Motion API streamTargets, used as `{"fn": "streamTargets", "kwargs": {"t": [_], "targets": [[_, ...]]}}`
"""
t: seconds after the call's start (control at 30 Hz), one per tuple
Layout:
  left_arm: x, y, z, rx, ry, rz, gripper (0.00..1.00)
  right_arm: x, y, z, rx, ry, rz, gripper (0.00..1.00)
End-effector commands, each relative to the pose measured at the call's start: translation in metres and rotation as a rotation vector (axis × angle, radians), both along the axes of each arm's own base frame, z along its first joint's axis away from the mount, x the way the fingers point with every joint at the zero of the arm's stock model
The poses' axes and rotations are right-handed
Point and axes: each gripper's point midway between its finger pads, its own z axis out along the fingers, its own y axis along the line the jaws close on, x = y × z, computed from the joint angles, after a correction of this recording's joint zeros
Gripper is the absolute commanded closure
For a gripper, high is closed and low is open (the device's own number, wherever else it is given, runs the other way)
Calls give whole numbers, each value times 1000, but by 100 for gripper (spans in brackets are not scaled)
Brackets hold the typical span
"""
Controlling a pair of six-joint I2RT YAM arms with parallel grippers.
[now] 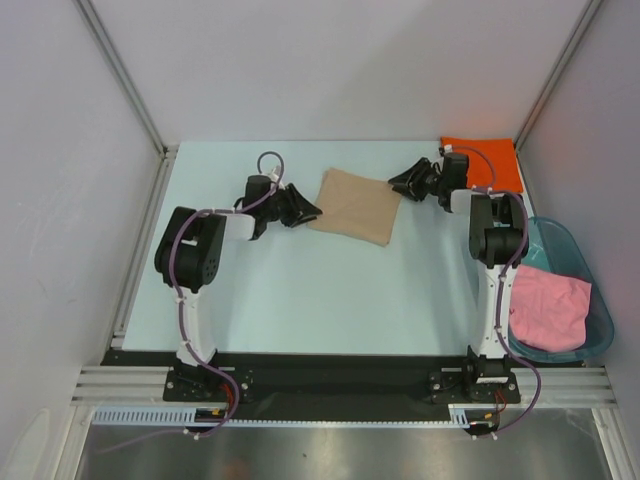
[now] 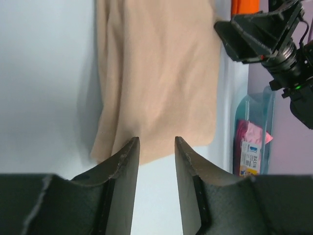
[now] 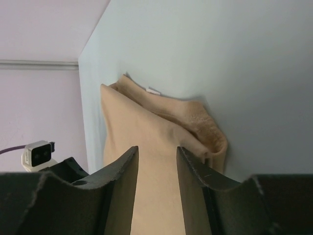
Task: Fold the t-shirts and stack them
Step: Fold the tshirt
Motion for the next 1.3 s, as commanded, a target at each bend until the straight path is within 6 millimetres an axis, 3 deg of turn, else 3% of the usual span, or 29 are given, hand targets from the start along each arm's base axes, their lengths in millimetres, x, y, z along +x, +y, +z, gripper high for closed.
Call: {"fn": "streamTargets", "kwargs": {"t": [0.0, 0.17, 0.27, 0.3, 0.33, 0.4, 0.43, 0.53, 0.6, 0.77, 0.8, 0.87, 0.93, 1.0, 1.03, 1.1, 1.13, 1.17, 1.2, 1.23, 1.27], "targets": [[30, -5, 55, -18, -154, -11, 59, -2, 17, 77, -25, -140, 47, 57], [63, -28, 77, -185, -202, 5, 59, -35, 65, 99, 19, -166, 162, 56], [86, -46, 75, -279, -220, 8, 59, -57, 87, 97, 58, -151, 221, 56], [97, -54, 88, -307, -245, 4, 60, -71, 100, 87, 75, -123, 253, 57], [104, -56, 61, -317, -180, 23, 60, -79, 108, 86, 111, -99, 268, 58], [119, -62, 61, -339, -190, 36, 62, -96, 123, 82, 142, -108, 318, 63], [123, -64, 42, -333, -157, 48, 62, -110, 125, 65, 142, -70, 326, 63], [136, -67, 37, -336, -150, 68, 62, -125, 129, 46, 140, -40, 341, 66], [141, -60, 24, -293, -124, 85, 63, -133, 119, 25, 143, 2, 332, 67], [149, -25, 25, -142, -140, 116, 63, -143, 96, 16, 135, 26, 309, 68], [152, -12, 27, -125, -143, 133, 63, -143, 94, 25, 128, 7, 314, 68], [153, 1, 41, -92, -178, 143, 62, -142, 93, 34, 110, -14, 320, 68], [151, 15, 66, -45, -219, 156, 60, -136, 98, 56, 103, -62, 333, 68], [145, 23, 76, -10, -218, 158, 59, -127, 105, 75, 105, -92, 339, 68], [142, 26, 102, 0, -266, 161, 59, -123, 109, 78, 116, -91, 338, 68], [128, 30, 107, 15, -261, 163, 58, -114, 123, 92, 124, -126, 355, 67], [121, 32, 128, 11, -293, 165, 58, -110, 131, 81, 127, -104, 364, 66], [115, 33, 137, 10, -307, 165, 58, -110, 137, 77, 135, -85, 370, 66], [103, 35, 124, 16, -277, 163, 58, -110, 145, 71, 146, -71, 378, 66], [92, 36, 143, -1, -307, 156, 58, -109, 149, 59, 159, -48, 380, 66], [86, 37, 145, -9, -315, 158, 58, -107, 152, 55, 183, -43, 371, 66]]}}
